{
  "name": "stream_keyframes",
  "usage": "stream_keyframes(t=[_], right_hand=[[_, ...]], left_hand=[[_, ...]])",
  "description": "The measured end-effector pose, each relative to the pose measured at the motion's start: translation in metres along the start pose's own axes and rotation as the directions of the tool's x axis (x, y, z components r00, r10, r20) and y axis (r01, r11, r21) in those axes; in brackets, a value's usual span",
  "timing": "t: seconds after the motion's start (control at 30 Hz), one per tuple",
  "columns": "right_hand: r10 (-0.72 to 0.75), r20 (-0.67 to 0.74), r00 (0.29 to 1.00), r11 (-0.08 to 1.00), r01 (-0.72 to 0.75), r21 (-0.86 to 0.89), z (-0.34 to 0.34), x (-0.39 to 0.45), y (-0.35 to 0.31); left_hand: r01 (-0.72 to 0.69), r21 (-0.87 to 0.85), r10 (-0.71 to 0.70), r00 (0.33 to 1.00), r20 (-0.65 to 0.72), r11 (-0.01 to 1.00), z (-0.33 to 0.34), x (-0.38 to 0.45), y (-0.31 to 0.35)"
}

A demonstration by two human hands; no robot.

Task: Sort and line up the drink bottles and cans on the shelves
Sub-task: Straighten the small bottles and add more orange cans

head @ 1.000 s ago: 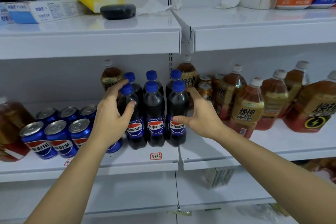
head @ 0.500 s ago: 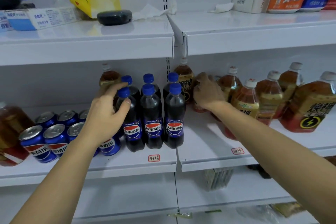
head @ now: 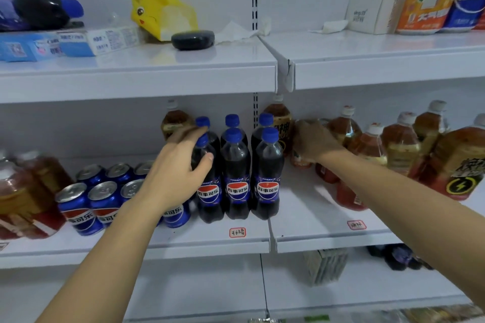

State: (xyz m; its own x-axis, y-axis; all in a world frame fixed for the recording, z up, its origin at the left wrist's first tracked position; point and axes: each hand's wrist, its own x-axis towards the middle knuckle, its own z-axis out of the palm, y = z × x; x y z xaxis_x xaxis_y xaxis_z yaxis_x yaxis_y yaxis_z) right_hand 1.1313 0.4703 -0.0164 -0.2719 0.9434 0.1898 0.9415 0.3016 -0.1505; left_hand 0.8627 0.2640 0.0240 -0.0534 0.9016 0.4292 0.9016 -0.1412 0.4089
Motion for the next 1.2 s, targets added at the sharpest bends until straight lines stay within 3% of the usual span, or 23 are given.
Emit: stream_keyframes(t=[0.07,0.13,0.2,0.27,0.33,0.43,0.5,0.6,0.77,1.0,1.1,1.2], right_hand=[[-0.014,-0.01,1.0,0.999,0.014,-0.032,-0.027,-0.034,-0.002],[-0.048,-0.056,0.997,0.995,0.043,-0.095,-0.058,-0.074,-0.004],[-0.089,-0.092,0.992,0.991,0.079,-0.105,-0.087,-0.112,-0.009],[-0.105,-0.077,0.991,0.991,0.098,-0.096,-0.11,-0.142,-0.019],[-0.148,-0.069,0.987,0.988,0.144,-0.051,-0.126,-0.164,-0.038],[-0.268,-0.079,0.96,0.951,0.277,0.139,-0.135,-0.188,-0.086],[-0.341,-0.09,0.936,0.888,0.351,0.296,-0.133,-0.201,-0.133],[-0.42,-0.115,0.9,0.795,0.426,0.431,-0.121,-0.209,-0.213],[-0.588,-0.089,0.804,0.649,0.535,0.54,-0.1,-0.211,-0.357],[-0.815,-0.064,0.576,0.357,0.585,0.728,-0.061,-0.216,-0.563],[-0.892,-0.048,0.45,0.233,0.547,0.804,-0.039,-0.212,-0.632],[-0.925,-0.06,0.375,0.181,0.572,0.8,-0.022,-0.197,-0.688]], left_hand=[[-0.02,-0.039,0.018,0.999,-0.037,0.999,0.001,-0.005,-0.003],[-0.063,-0.108,0.044,0.984,-0.17,0.992,0.002,-0.013,0.001],[-0.165,-0.15,0.11,0.941,-0.321,0.975,0.002,-0.024,0.009],[-0.285,-0.172,0.206,0.906,-0.369,0.943,0.005,-0.036,0.02],[-0.341,-0.213,0.289,0.927,-0.239,0.916,0.006,-0.049,0.031],[-0.27,-0.259,0.311,0.941,0.132,0.927,0.008,-0.075,0.04],[-0.093,-0.431,0.207,0.952,0.225,0.897,-0.001,-0.097,0.032],[0.056,-0.638,-0.017,0.998,0.067,0.768,-0.036,-0.131,-0.008],[0.156,-0.701,-0.257,0.966,-0.04,0.696,-0.116,-0.197,-0.099],[0.275,-0.694,-0.524,0.834,-0.171,0.665,-0.222,-0.284,-0.237],[0.296,-0.697,-0.588,0.779,-0.22,0.653,-0.253,-0.304,-0.284],[0.298,-0.683,-0.607,0.75,-0.264,0.666,-0.273,-0.31,-0.33]])
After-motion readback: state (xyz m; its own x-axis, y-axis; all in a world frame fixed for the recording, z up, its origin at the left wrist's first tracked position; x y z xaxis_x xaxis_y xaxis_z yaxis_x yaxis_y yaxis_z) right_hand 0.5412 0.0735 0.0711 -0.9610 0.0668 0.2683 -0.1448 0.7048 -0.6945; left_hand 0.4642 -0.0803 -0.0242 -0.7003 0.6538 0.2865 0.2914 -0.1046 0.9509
